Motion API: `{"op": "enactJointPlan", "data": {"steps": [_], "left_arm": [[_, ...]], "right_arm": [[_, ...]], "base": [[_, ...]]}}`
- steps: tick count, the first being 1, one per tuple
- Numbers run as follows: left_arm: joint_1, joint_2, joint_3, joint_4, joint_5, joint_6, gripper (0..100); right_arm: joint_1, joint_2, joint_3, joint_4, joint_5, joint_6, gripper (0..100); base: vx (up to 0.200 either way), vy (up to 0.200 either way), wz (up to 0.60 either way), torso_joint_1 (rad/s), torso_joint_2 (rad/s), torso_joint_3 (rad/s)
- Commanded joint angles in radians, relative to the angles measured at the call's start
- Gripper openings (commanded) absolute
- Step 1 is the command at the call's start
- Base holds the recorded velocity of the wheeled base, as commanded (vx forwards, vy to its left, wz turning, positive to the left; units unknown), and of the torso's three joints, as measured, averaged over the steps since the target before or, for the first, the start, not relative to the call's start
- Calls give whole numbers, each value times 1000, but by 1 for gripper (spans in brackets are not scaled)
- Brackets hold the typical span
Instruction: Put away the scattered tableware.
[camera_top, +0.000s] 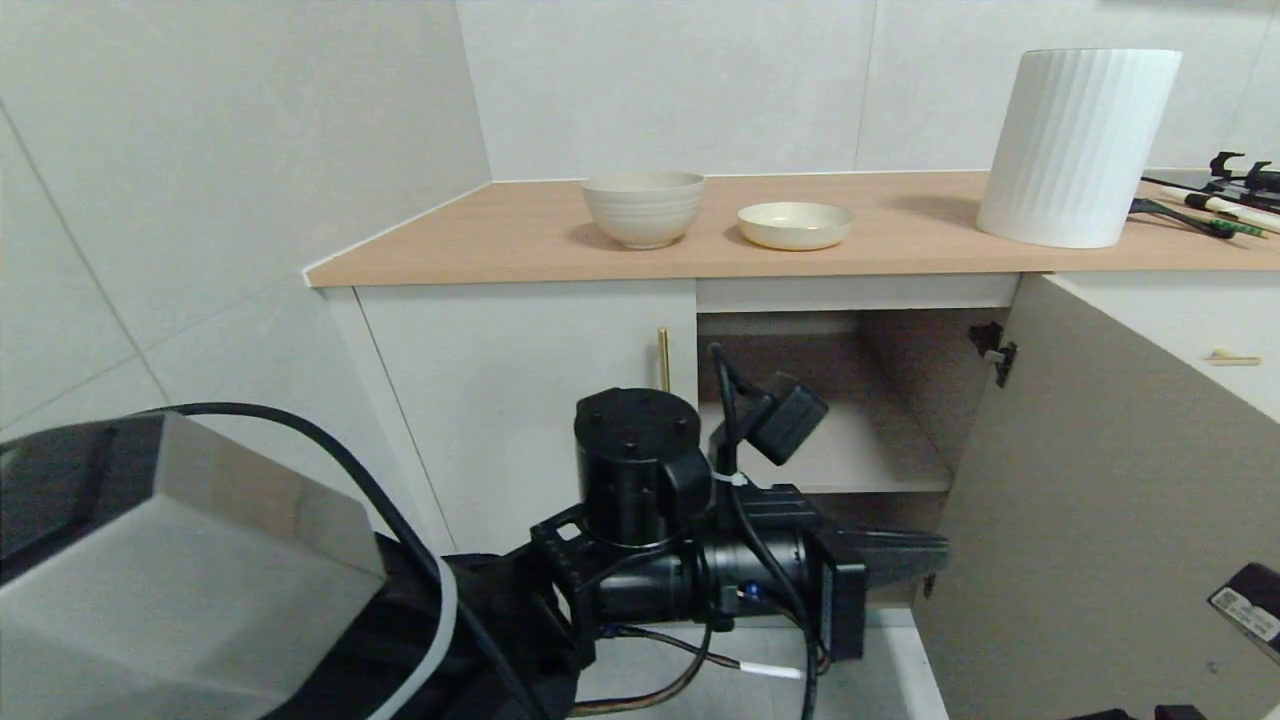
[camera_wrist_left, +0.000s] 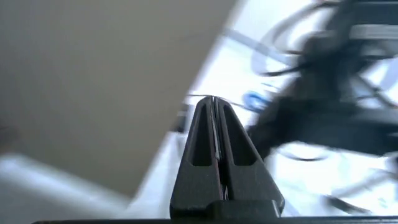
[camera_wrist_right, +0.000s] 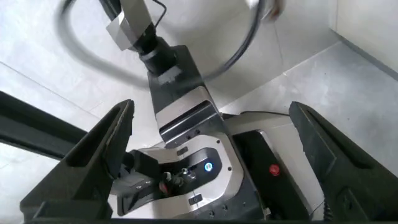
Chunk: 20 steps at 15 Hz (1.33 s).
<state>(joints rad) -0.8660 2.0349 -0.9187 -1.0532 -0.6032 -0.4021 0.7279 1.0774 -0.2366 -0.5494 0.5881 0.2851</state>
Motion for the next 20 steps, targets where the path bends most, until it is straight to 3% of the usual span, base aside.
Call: {"op": "enactJointPlan", "data": {"steps": [1, 3, 4, 5, 6, 8, 12, 15, 16, 20], "left_arm": [[82, -113, 60, 65, 23, 62, 0], [114, -263, 80, 263, 118, 88, 0], [124, -387, 87, 479, 234, 89, 0], [136, -470, 87, 641, 289, 91, 0], [157, -532, 95, 739, 321, 91, 0], [234, -642, 158, 771, 364, 91, 0], [400, -828, 279, 788, 367, 89, 0], [421, -864, 293, 817, 367, 89, 0], [430, -851, 287, 820, 370, 89, 0], [470, -791, 224, 883, 370, 89, 0]], "right_arm": [[-28, 85, -44, 2, -106, 0, 100], [-22, 164, -90, 0, -369, -1, 100], [2, 187, -130, 2, -518, -1, 100], [2, 196, -161, 8, -564, -1, 100], [1, 206, -196, 26, -574, -1, 100], [-12, 226, -282, 92, -577, -27, 100], [-108, 348, -469, 200, -585, -95, 100], [-148, 404, -570, 241, -585, -93, 100], [-150, 398, -583, 310, -591, -93, 100], [-151, 395, -576, 330, -702, -81, 100]], "base": [[0, 0, 0, 0, 0, 0], [0, 0, 0, 0, 0, 0], [0, 0, 0, 0, 0, 0], [0, 0, 0, 0, 0, 0], [0, 0, 0, 0, 0, 0], [0, 0, 0, 0, 0, 0], [0, 0, 0, 0, 0, 0], [0, 0, 0, 0, 0, 0], [0, 0, 0, 0, 0, 0], [0, 0, 0, 0, 0, 0]]}}
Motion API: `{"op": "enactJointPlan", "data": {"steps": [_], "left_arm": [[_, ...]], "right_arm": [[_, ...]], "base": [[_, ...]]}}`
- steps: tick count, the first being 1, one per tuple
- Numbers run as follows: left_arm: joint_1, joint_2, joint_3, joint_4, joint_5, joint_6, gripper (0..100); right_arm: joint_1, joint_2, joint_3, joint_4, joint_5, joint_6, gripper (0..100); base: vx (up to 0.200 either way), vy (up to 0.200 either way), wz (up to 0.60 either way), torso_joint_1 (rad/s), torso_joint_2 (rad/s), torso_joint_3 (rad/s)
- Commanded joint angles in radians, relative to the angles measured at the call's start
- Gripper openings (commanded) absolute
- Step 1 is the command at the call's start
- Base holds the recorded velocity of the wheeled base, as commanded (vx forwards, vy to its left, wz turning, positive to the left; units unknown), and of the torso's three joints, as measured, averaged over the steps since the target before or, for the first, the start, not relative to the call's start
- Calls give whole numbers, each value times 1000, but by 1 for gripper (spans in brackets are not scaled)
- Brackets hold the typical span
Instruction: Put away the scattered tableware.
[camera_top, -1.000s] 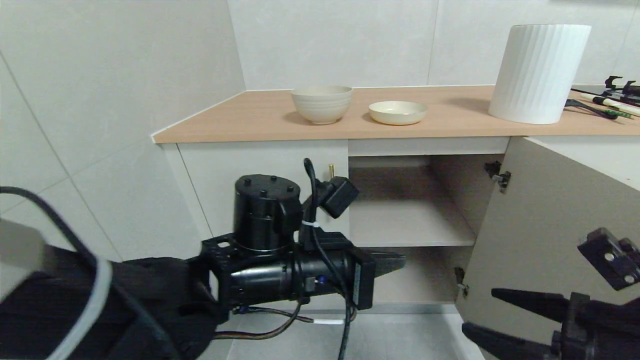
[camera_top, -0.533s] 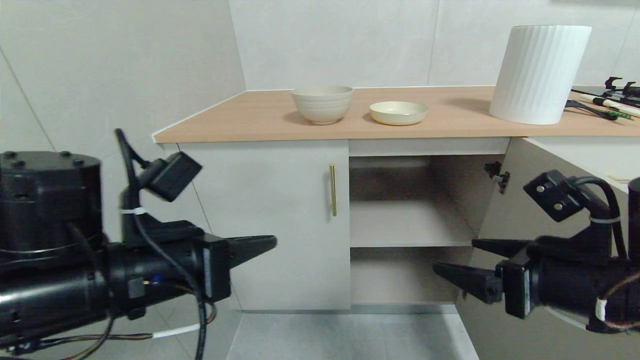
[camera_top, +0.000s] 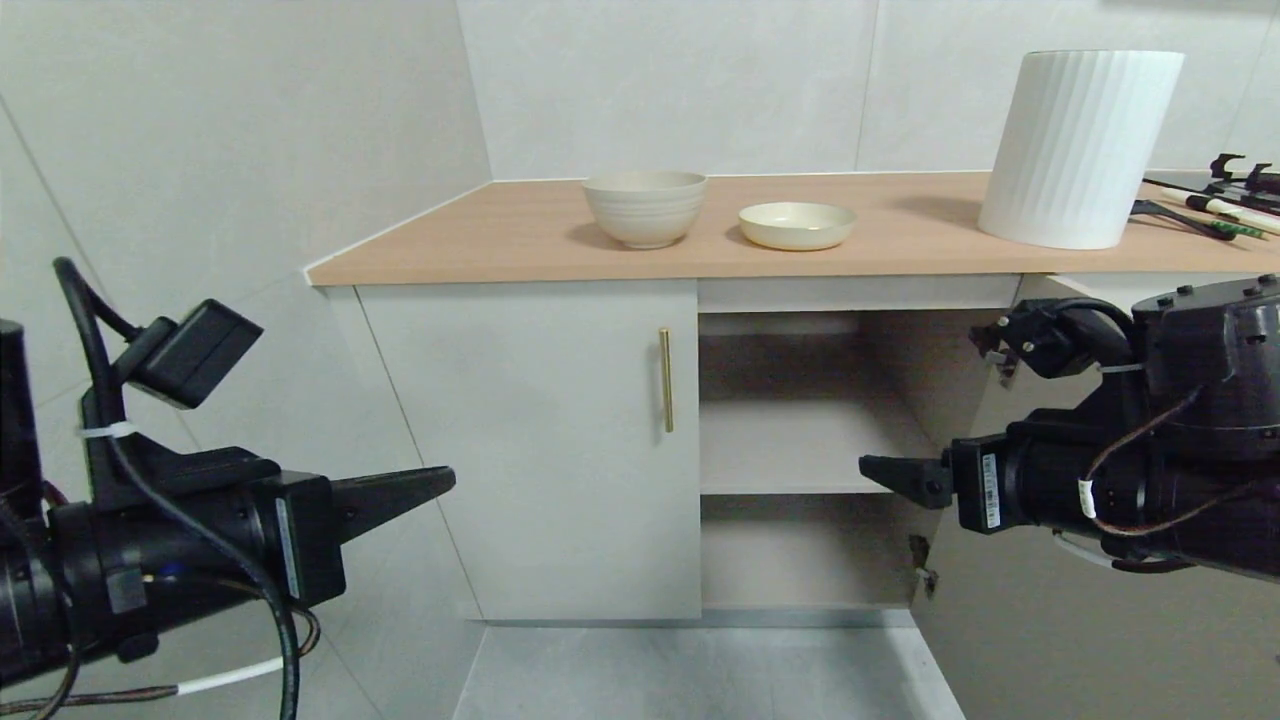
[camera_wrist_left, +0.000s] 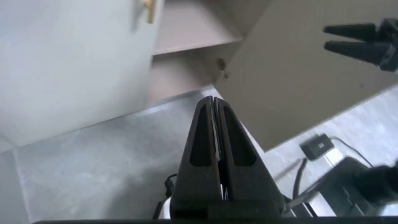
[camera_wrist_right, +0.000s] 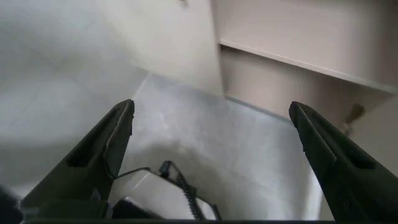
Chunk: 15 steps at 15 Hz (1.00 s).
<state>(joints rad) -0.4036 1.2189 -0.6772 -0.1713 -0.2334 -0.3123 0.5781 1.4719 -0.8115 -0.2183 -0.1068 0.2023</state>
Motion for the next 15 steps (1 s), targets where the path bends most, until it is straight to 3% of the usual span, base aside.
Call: {"op": "enactJointPlan", "data": {"steps": [1, 5, 10, 15], "left_arm": [[8, 22, -19, 16, 0, -1, 100], [3, 17, -30, 10, -3, -7, 100], [5, 33, -35, 10, 32, -2, 100], [5, 33, -35, 10, 31, -2, 100]], "right_arm": [[0, -28, 0, 5, -21, 0, 100], [3, -76, -44, 145, -24, 2, 100], [3, -78, -75, 206, -25, 31, 100], [5, -111, -81, 221, -25, 31, 100]], "base": [[0, 0, 0, 0, 0, 0], [0, 0, 0, 0, 0, 0], [0, 0, 0, 0, 0, 0], [0, 0, 0, 0, 0, 0]]}}
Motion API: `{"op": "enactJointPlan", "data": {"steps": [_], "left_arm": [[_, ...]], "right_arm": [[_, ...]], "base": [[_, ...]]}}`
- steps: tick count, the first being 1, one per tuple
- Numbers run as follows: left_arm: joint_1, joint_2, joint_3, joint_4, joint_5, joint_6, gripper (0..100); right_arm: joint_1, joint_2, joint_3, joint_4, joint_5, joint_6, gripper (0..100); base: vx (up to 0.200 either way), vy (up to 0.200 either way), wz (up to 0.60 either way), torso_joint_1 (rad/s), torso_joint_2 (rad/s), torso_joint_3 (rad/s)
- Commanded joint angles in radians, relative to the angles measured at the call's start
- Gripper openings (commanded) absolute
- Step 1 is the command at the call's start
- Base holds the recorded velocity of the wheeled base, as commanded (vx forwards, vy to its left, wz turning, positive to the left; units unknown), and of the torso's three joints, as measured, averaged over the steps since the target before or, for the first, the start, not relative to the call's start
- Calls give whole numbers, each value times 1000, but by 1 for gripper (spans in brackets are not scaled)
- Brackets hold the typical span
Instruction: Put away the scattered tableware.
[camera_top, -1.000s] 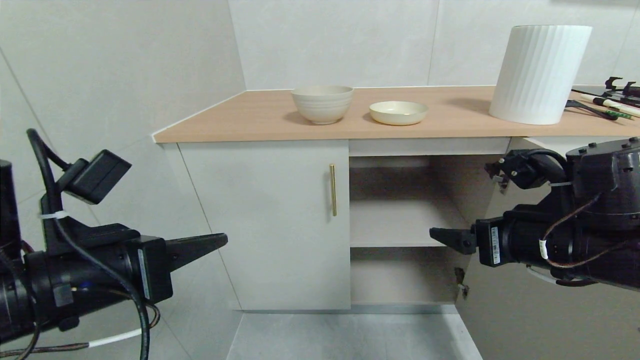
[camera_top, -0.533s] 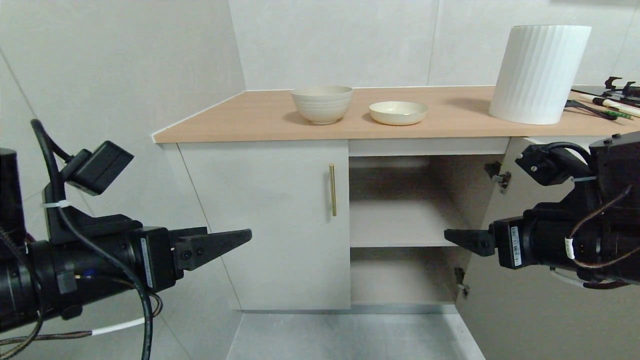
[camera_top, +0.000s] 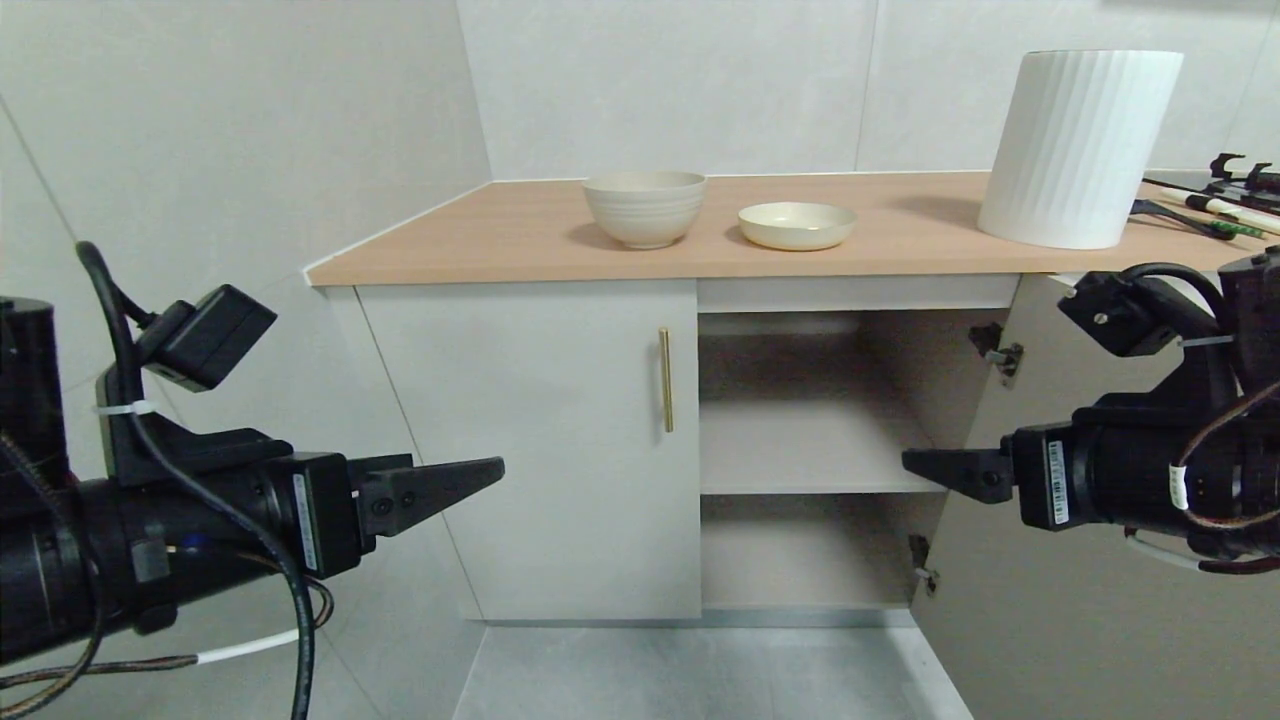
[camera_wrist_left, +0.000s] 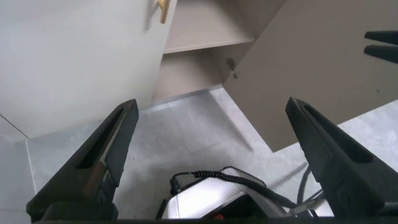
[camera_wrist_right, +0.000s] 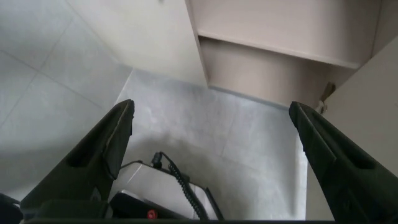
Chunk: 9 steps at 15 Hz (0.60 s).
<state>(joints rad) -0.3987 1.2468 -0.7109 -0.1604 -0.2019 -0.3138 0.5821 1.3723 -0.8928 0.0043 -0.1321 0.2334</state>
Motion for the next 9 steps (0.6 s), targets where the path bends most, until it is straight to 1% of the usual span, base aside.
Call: {"op": "enactJointPlan", "data": {"steps": [1, 9], "left_arm": [[0, 5, -2, -1, 1, 1, 100], [0, 6, -1, 1, -1, 1, 100]], "right_arm": [[1, -13, 2, 0, 0, 0, 100], [2, -13, 0, 29, 8, 0, 100]], "base": [[200, 0, 0, -2, -2, -2], [200, 0, 0, 4, 4, 2]]}}
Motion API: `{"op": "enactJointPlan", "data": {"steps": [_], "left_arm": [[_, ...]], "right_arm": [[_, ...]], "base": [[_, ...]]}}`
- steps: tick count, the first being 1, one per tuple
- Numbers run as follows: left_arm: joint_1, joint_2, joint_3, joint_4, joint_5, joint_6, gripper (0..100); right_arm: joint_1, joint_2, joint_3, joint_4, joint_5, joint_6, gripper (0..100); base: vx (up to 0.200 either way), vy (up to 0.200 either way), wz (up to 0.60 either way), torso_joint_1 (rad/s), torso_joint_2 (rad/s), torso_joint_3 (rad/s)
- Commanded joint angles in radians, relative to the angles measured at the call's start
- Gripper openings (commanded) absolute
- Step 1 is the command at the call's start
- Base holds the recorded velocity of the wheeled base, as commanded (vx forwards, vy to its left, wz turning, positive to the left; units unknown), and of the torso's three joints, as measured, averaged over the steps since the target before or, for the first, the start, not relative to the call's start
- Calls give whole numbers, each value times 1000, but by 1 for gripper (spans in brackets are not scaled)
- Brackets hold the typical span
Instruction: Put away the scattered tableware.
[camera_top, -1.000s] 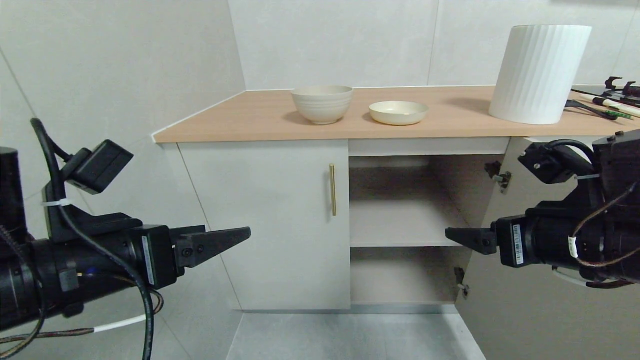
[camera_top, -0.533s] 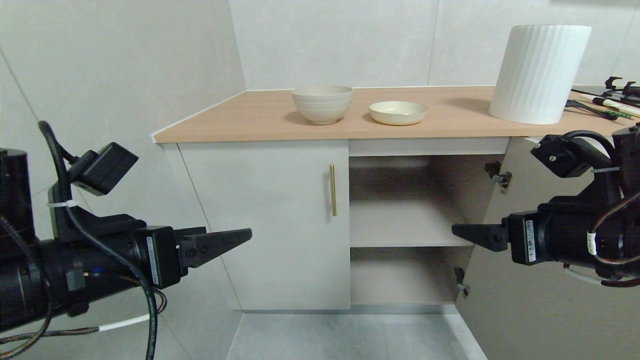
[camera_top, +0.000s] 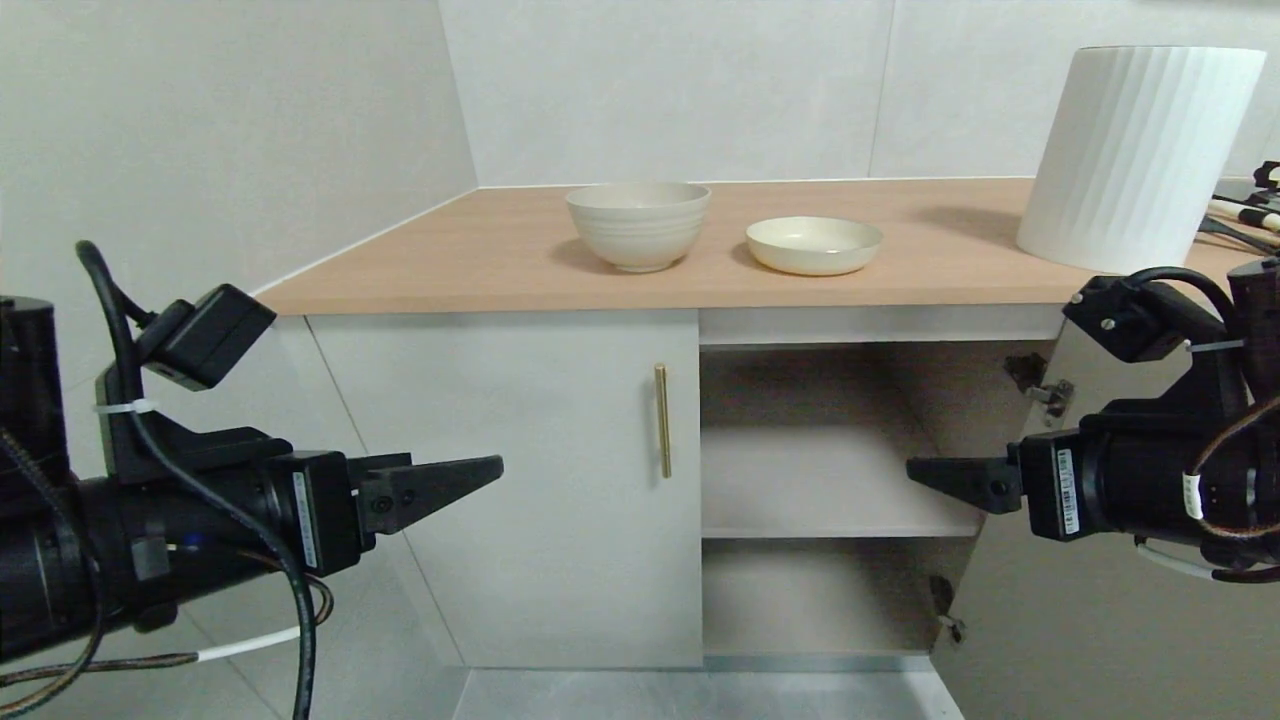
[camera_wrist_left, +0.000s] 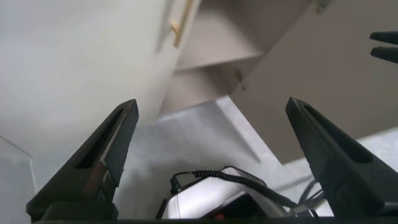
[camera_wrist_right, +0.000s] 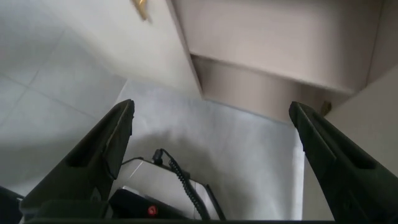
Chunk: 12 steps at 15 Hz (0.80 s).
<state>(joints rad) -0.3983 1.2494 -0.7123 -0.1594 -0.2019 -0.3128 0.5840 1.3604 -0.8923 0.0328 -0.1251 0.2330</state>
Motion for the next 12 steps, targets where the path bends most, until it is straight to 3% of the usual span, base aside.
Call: {"op": "enactJointPlan", "data": {"steps": [1, 5, 7, 12], "left_arm": [[-1, 4, 1, 0, -1, -2, 100], [-1, 7, 2, 0, -1, 1, 100], [-1, 7, 5, 0, 1, 1, 100], [-1, 2, 7, 0, -1, 4, 100]], "right_arm": [[0, -3, 1, 3, 2, 0, 100], [0, -35, 12, 13, 25, 0, 100], [-3, -61, 23, 10, 79, 0, 100], [-6, -47, 41, -20, 79, -6, 100]], "base": [[200, 0, 0, 2, -2, 2], [200, 0, 0, 1, 6, 4], [0, 0, 0, 0, 0, 0], [0, 0, 0, 0, 0, 0]]}}
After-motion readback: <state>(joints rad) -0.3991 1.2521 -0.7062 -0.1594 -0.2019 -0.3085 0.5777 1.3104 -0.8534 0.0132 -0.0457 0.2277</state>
